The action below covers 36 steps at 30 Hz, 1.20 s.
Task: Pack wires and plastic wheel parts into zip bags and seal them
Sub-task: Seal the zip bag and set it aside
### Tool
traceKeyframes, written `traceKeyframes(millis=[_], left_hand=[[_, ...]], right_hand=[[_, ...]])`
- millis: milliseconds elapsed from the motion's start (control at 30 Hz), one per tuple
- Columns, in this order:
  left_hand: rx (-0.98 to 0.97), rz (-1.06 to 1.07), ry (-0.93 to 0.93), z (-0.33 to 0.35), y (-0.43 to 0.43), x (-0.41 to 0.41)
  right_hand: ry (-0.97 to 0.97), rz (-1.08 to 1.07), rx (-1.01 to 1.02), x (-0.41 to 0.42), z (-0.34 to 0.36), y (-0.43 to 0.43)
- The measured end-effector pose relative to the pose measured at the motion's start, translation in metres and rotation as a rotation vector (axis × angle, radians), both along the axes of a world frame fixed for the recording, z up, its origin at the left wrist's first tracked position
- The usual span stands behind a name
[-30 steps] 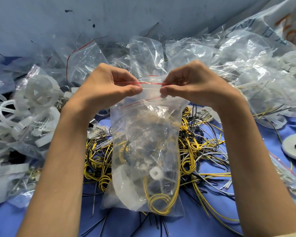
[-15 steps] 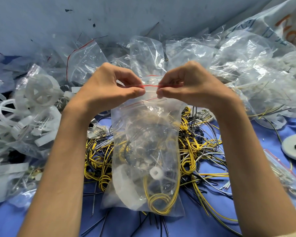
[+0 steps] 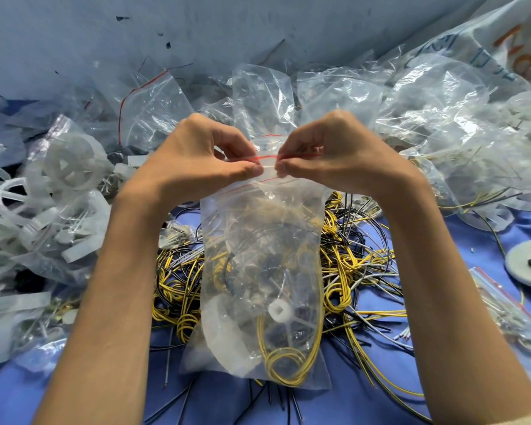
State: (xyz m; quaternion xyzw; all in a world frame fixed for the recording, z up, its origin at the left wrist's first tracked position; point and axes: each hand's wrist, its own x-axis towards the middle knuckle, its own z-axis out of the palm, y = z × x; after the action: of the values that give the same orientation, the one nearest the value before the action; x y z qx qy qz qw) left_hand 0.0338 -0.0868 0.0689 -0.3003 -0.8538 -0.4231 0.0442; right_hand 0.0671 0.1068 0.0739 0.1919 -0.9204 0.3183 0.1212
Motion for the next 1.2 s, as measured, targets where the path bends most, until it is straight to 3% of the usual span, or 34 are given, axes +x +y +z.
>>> traceKeyframes(millis=[267,700,900,1200], left_hand=[[0.007,0.041,0.155,0.001,0.007,0.003],[-0.045,-0.014,0.205,0.0,0.012,0.005],[0.015,0.038,0.173,0.0,0.011,0.004],[-0.073,0.031,0.208,-0.002,0.014,0.003]], right_hand=[[0.031,0.013,-0.037,0.001,0.004,0.004],[0.079,0.007,0.047,0.001,0.002,-0.002],[0.112,0.001,-0.02,0.001,0.003,-0.002],[0.088,-0.007,0.037,0.001,0.001,-0.003]])
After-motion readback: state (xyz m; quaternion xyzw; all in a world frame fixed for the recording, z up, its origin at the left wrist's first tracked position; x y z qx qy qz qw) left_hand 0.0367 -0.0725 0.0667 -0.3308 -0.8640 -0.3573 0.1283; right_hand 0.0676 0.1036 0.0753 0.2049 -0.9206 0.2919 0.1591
